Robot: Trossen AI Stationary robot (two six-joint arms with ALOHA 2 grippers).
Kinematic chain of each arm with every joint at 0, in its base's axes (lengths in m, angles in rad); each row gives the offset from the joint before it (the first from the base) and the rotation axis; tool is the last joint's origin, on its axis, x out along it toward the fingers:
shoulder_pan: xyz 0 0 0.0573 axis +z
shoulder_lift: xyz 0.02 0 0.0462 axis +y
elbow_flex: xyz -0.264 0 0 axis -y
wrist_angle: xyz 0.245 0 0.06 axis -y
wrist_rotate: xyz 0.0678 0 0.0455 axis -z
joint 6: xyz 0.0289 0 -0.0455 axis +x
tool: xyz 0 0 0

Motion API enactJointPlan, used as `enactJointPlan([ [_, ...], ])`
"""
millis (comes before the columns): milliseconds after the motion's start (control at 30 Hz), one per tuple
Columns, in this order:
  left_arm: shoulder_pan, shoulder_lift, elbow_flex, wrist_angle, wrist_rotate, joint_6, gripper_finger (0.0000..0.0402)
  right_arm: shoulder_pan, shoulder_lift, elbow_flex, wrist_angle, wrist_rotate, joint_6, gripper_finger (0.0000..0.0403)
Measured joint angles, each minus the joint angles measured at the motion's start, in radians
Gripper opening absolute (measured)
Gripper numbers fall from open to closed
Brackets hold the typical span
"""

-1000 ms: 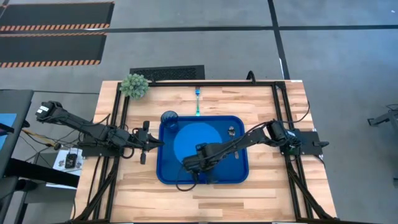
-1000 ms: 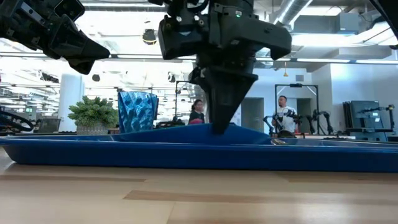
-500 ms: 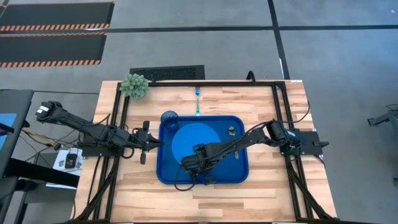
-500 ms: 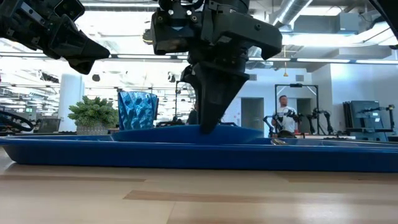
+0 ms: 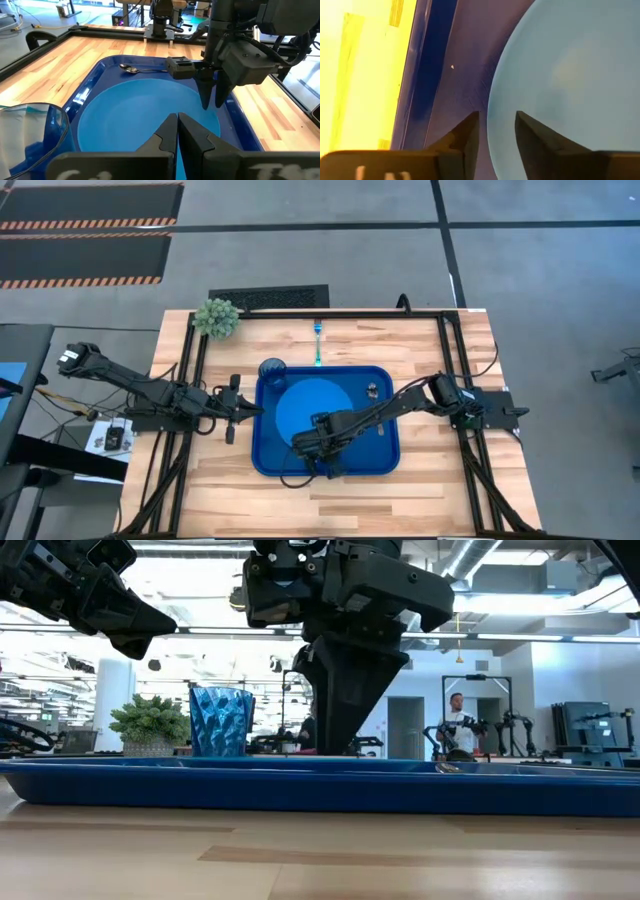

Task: Pick and place plate/cup/fork/spoon on tray
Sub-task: Adjust the black spoon on the blue tray

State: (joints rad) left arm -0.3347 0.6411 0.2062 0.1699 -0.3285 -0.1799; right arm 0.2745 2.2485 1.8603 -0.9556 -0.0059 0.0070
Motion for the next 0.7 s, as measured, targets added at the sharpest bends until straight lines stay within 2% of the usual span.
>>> enactJointPlan([
  [100, 0.000, 0.000, 0.000, 0.000, 0.000, 0.000, 0.0000, 0.004, -0.008, 0.001, -0.023, 0.001, 0.012, 0.0163],
  [200, 0.000, 0.000, 0.000, 0.000, 0.000, 0.000, 0.0000, 0.018, -0.027, 0.031, -0.108, 0.030, 0.027, 0.0161],
  [300, 0.000, 0.000, 0.000, -0.003, 0.001, 0.000, 0.0000, 0.034, -0.081, 0.049, -0.161, 0.076, 0.040, 0.0125],
  [433, 0.000, 0.000, 0.000, -0.005, 0.009, -0.002, 0.0000, 0.047, -0.150, 0.036, -0.247, 0.152, 0.053, 0.0041],
  [500, -0.001, 0.000, 0.000, -0.004, 0.008, -0.005, 0.0000, 0.039, -0.201, -0.008, -0.245, 0.187, 0.069, 0.0013],
  [600, -0.008, 0.000, 0.000, -0.006, 0.008, -0.008, 0.0000, 0.020, -0.302, -0.147, -0.188, 0.213, 0.108, 0.0017],
  [700, -0.014, 0.000, 0.000, -0.006, 0.006, -0.007, 0.0000, -0.012, -0.416, -0.351, -0.045, 0.218, 0.152, 0.0012],
])
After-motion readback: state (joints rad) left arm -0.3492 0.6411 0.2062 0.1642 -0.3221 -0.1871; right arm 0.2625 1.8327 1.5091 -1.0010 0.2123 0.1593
